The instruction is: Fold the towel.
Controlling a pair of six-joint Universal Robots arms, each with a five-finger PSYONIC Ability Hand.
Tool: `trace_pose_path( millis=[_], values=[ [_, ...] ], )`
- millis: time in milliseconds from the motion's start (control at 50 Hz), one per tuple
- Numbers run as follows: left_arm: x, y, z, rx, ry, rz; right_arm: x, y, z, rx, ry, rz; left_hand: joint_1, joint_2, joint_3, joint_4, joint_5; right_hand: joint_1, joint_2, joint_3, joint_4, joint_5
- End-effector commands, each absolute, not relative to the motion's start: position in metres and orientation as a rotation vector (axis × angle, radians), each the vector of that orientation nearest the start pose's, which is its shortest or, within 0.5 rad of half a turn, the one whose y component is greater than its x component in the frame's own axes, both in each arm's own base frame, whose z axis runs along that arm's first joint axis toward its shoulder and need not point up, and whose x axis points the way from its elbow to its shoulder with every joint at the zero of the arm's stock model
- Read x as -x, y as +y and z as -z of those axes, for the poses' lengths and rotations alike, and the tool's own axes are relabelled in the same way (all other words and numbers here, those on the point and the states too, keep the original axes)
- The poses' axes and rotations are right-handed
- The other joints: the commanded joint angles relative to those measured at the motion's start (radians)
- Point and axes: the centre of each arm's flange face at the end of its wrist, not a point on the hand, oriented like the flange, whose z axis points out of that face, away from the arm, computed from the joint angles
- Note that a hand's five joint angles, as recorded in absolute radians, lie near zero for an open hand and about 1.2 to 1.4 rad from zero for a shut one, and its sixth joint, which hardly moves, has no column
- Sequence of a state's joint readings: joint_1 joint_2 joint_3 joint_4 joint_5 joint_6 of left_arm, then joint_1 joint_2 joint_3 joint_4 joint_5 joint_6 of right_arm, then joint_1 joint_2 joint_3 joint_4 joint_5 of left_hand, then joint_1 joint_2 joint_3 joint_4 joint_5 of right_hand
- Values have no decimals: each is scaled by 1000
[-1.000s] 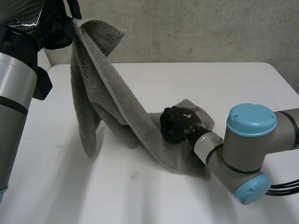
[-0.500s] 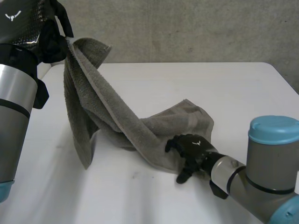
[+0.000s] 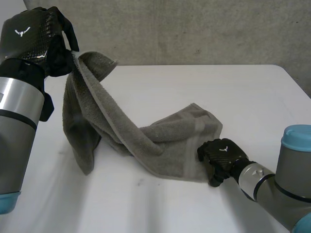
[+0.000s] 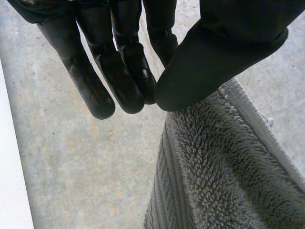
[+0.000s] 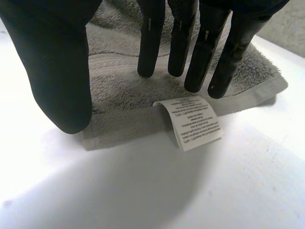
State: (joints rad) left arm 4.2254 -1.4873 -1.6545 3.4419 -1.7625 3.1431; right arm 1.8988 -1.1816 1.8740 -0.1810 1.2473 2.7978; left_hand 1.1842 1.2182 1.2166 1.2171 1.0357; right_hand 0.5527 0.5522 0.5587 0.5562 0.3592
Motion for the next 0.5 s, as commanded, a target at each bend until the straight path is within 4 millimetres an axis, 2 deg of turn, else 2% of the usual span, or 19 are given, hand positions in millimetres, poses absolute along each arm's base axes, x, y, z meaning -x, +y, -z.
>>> trace_pose_path(
  millis=[20,160,280,500],
  values=[
    [243,-216,-338,-237,2047,2726,-249,-231,-125,1035,2228,1480,212,178,180,179,186,134,135,128,131,153],
    [243,-217,-338,-236,2048,2723,-252,-235,-122,1039,2222,1482,212,178,180,179,186,205,205,199,201,224],
    [243,-217,-337,-237,2050,2721,-257,-244,-125,1042,2185,1537,212,178,180,179,186,451,452,445,448,470],
    [241,-217,-333,-238,2063,2703,-258,-246,-116,1044,2206,1499,212,178,180,179,186,310,311,304,307,329]
  ],
)
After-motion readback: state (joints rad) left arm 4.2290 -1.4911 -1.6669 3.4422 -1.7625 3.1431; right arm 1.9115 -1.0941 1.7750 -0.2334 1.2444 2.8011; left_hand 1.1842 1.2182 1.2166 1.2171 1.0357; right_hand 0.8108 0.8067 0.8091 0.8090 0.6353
